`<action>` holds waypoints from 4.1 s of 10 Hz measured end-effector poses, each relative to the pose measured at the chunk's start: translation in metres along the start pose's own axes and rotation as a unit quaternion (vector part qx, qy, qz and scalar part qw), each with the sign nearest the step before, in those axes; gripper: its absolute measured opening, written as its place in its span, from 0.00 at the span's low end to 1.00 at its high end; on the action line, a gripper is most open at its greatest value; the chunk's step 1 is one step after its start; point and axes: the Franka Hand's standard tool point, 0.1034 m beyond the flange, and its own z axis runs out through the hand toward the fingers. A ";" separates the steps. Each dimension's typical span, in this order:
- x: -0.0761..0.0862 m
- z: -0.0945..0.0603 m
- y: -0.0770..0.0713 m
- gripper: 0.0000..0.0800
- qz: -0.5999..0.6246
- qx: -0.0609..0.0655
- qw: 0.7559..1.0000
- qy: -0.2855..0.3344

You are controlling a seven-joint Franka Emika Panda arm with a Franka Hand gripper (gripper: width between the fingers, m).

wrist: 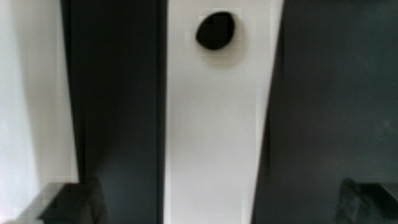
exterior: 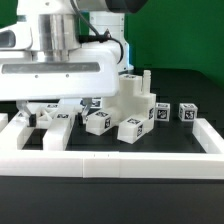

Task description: Assemble chair

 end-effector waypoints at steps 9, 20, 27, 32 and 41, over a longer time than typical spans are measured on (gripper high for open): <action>-0.022 0.025 0.001 0.46 0.030 -0.003 0.999 -0.021; 0.001 -0.052 -0.004 0.36 0.012 0.021 1.000 -0.010; 0.004 -0.066 -0.007 0.36 0.138 0.030 0.990 -0.007; -0.033 -0.094 -0.019 0.36 0.196 0.044 0.980 -0.009; -0.040 -0.102 -0.110 0.36 0.279 0.036 0.959 -0.025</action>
Offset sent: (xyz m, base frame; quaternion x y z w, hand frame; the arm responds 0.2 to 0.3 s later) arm -0.0093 0.0036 -0.0147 -0.0195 -0.0054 0.0268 0.9994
